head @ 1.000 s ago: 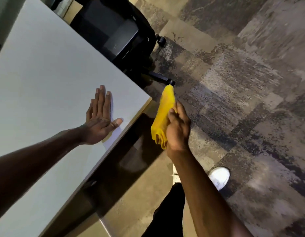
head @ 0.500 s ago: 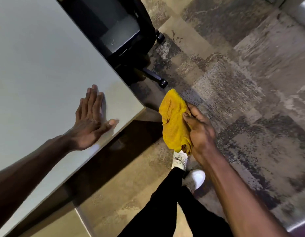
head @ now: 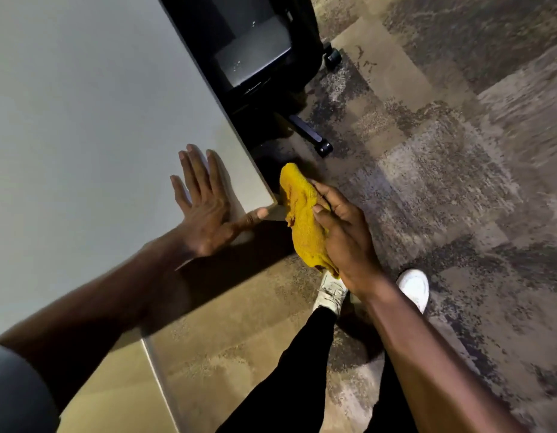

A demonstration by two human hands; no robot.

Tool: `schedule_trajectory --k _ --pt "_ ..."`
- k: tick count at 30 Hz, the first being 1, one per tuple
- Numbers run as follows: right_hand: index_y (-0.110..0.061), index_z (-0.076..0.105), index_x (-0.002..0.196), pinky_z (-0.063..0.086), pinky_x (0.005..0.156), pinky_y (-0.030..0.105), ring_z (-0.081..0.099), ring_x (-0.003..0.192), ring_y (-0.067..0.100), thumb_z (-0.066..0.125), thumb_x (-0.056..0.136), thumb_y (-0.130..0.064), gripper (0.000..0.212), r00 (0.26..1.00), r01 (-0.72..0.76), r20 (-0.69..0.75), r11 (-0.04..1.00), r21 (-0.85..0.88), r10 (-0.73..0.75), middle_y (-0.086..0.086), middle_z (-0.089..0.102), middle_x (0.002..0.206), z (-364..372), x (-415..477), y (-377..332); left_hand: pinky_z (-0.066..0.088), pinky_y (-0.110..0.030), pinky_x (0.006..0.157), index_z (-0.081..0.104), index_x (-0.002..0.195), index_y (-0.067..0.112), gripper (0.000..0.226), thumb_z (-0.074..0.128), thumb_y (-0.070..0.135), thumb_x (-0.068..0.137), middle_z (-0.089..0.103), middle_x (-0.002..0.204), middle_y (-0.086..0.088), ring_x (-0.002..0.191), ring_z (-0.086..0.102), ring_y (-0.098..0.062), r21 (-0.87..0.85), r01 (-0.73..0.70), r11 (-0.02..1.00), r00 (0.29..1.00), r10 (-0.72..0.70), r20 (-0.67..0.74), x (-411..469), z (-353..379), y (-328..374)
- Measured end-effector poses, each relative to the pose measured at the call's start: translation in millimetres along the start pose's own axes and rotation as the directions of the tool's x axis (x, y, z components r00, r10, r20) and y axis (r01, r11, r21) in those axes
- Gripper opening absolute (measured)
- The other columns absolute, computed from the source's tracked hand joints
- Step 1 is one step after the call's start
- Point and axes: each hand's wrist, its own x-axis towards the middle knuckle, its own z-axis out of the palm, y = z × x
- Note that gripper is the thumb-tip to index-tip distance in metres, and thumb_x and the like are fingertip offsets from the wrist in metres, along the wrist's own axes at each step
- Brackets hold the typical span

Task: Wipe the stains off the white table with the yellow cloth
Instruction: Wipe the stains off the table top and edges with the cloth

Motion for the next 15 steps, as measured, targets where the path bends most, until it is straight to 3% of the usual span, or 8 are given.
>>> schedule_trajectory --k 2,5,7,10,13,15 --pt "-0.029 0.062 0.145 0.051 0.101 0.015 0.066 0.125 -0.003 0.049 0.104 -0.012 0.047 0.999 0.019 0.03 0.996 -0.084 -0.017 -0.025 0.071 0.133 0 1 2 -0.026 -0.074 0.122 -0.034 0.161 0.001 0.157 0.007 0.113 0.06 -0.046 0.166 -0.03 0.155 -0.043 -0.05 0.002 0.014 1.0 0.999 -0.014 0.029 2 -2 5" --pt "-0.022 0.059 0.151 0.054 0.109 0.032 0.067 0.13 0.018 0.047 0.107 0.0 0.05 0.996 0.042 0.089 0.99 -0.132 -0.03 -0.001 0.068 0.146 -3 -4 12 -0.023 -0.073 0.124 -0.035 0.161 0.001 0.159 0.007 0.114 0.058 -0.046 0.166 -0.029 0.155 -0.043 -0.049 0.032 0.068 0.997 0.995 -0.07 0.064 4 -5 9" --pt "-0.02 0.059 0.151 0.051 0.112 0.026 0.062 0.136 0.015 0.047 0.107 0.004 0.052 0.992 0.082 0.109 0.982 -0.17 -0.064 -0.001 0.063 0.153 -2 -11 14 -0.022 -0.072 0.126 -0.037 0.16 0.004 0.155 0.019 0.112 0.063 -0.047 0.167 -0.026 0.156 -0.044 -0.045 0.045 0.091 0.995 0.992 -0.095 0.084 5 -7 8" --pt "-0.019 0.056 0.153 0.046 0.12 0.032 0.055 0.146 0.02 0.044 0.107 0.0 0.051 0.981 0.167 0.143 0.94 -0.297 -0.129 0.001 0.056 0.16 8 -19 10 -0.021 -0.07 0.127 -0.039 0.16 0.006 0.155 0.028 0.108 0.064 -0.049 0.167 -0.022 0.156 -0.046 -0.041 0.057 0.119 0.991 0.986 -0.125 0.113 5 -10 11" --pt "-0.014 0.054 0.155 0.041 0.12 0.02 0.053 0.149 0.02 0.043 0.101 0.006 0.058 0.975 0.212 0.139 0.907 -0.365 -0.172 0.005 0.054 0.162 23 -17 2 -0.022 -0.067 0.127 -0.04 0.16 0.005 0.16 0.014 0.116 0.056 -0.05 0.166 -0.02 0.155 -0.047 -0.041 0.084 0.121 0.989 0.983 -0.131 0.132 6 -11 12" --pt "-0.016 0.055 0.155 0.044 0.115 0.018 0.058 0.144 0.02 0.046 0.1 0.01 0.061 0.975 0.218 0.134 0.894 -0.393 -0.178 0.003 0.056 0.16 28 -1 -6 -0.022 -0.067 0.128 -0.041 0.159 0.006 0.159 0.013 0.116 0.058 -0.051 0.166 -0.019 0.155 -0.048 -0.04 0.078 0.127 0.989 0.981 -0.137 0.14 5 -12 13"
